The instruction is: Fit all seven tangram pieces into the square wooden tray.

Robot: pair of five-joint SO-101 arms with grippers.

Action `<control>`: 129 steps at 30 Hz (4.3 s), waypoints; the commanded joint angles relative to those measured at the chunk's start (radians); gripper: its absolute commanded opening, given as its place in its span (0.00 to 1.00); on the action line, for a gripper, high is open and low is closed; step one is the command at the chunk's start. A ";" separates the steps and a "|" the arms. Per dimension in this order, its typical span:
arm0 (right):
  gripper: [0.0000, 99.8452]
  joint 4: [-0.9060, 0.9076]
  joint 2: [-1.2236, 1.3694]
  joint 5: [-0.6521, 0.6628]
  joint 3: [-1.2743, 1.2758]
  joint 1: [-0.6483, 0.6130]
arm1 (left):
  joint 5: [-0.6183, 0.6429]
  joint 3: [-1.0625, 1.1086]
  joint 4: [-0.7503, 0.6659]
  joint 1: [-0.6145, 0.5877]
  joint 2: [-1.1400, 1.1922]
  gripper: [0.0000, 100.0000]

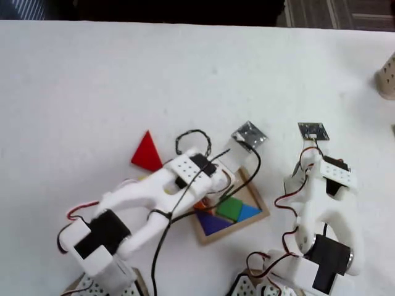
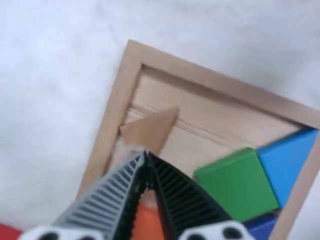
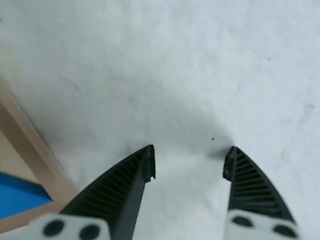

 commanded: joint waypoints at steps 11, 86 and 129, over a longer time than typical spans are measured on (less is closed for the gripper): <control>0.22 -0.010 -0.015 0.008 -0.008 -0.012 | -0.008 -0.029 0.100 -0.053 -0.191 0.02; 0.22 -0.010 -0.015 0.008 -0.006 -0.019 | 0.184 0.035 -0.029 -0.030 -0.125 0.02; 0.22 -0.010 -0.015 0.008 -0.006 -0.019 | 0.278 -0.063 0.060 0.120 0.050 0.02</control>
